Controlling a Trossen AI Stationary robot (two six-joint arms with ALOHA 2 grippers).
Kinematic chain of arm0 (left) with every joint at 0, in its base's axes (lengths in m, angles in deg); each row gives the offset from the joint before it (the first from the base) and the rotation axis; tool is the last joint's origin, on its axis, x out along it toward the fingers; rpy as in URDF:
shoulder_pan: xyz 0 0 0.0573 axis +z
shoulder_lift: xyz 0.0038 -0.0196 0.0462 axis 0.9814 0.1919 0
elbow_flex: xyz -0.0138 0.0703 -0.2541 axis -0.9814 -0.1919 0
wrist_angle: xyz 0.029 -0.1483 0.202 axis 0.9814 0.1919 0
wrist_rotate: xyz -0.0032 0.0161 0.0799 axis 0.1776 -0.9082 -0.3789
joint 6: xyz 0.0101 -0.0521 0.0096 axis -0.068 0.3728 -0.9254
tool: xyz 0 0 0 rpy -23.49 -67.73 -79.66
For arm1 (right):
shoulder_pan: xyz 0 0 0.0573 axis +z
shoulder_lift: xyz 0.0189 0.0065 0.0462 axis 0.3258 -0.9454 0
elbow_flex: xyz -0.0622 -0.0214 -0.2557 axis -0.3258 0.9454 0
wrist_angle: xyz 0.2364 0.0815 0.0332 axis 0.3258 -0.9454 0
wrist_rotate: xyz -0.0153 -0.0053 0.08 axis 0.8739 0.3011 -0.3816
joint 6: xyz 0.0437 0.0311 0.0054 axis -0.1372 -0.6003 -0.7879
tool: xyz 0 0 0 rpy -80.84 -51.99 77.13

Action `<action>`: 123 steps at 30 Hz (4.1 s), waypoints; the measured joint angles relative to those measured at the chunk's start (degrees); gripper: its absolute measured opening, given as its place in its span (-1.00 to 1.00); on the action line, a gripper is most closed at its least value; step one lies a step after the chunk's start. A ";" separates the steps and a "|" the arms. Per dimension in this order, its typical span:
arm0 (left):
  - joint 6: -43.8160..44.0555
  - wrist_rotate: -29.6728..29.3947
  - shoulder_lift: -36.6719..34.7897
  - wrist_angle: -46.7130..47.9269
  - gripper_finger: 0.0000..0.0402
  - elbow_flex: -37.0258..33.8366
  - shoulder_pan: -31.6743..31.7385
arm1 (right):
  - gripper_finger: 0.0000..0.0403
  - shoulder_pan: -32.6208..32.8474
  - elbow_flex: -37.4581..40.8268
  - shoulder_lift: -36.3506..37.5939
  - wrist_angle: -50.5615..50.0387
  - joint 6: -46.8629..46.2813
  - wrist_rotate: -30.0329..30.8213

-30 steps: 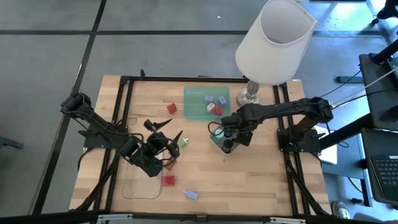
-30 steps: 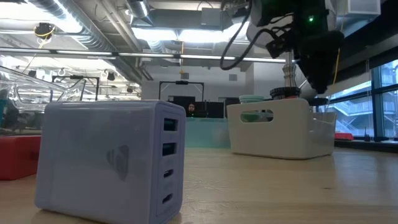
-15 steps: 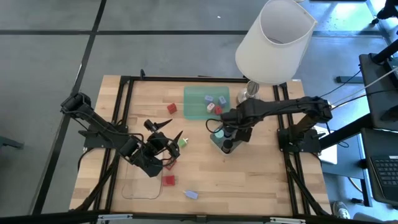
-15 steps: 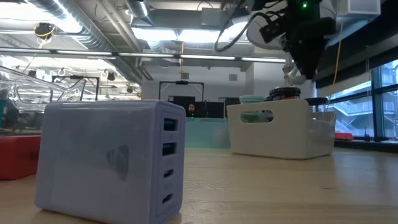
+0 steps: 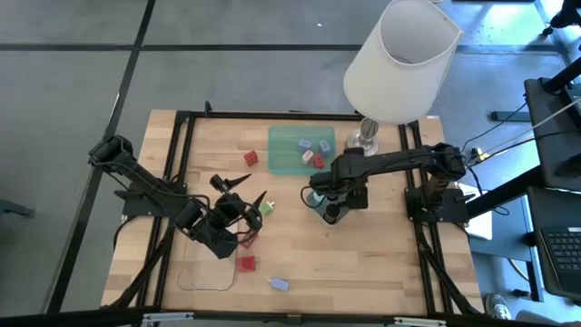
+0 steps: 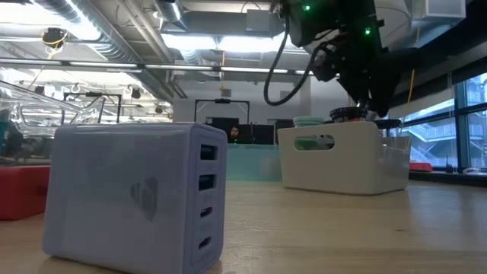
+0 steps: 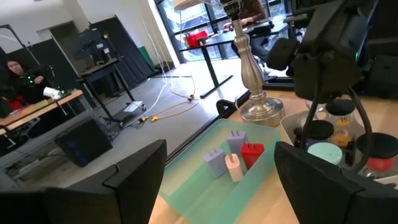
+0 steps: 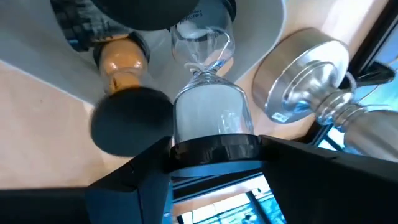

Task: Pick & Place Office items
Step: Put the white hourglass into the gray bin, then put the green charger adapter into the green bin

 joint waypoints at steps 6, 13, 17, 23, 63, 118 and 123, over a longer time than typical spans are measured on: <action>0.04 1.04 0.00 0.18 0.47 0.00 0.00 | 0.08 0.00 -0.01 0.04 -0.03 5.10 0.46; 0.02 1.07 0.00 0.20 0.47 0.00 0.00 | 0.23 0.00 -0.01 0.04 -0.04 4.47 3.46; 0.04 1.07 0.00 0.20 0.47 0.00 0.00 | 0.37 0.05 -0.01 0.04 -0.03 4.45 3.24; 0.00 1.07 0.00 0.20 0.47 0.00 0.00 | 0.51 0.11 -2.67 0.04 -0.09 1.14 4.98; 19.45 54.90 15.33 1.89 0.47 0.02 22.09 | 0.54 29.49 -14.09 18.82 5.54 -23.00 30.01; -7.61 66.04 22.93 -2.04 -0.28 13.09 48.77 | 0.54 29.49 -12.43 18.82 5.57 -25.61 30.01; -7.63 71.48 26.26 -3.43 -0.28 13.09 52.33 | 0.54 29.47 -12.43 18.82 5.53 -25.50 30.00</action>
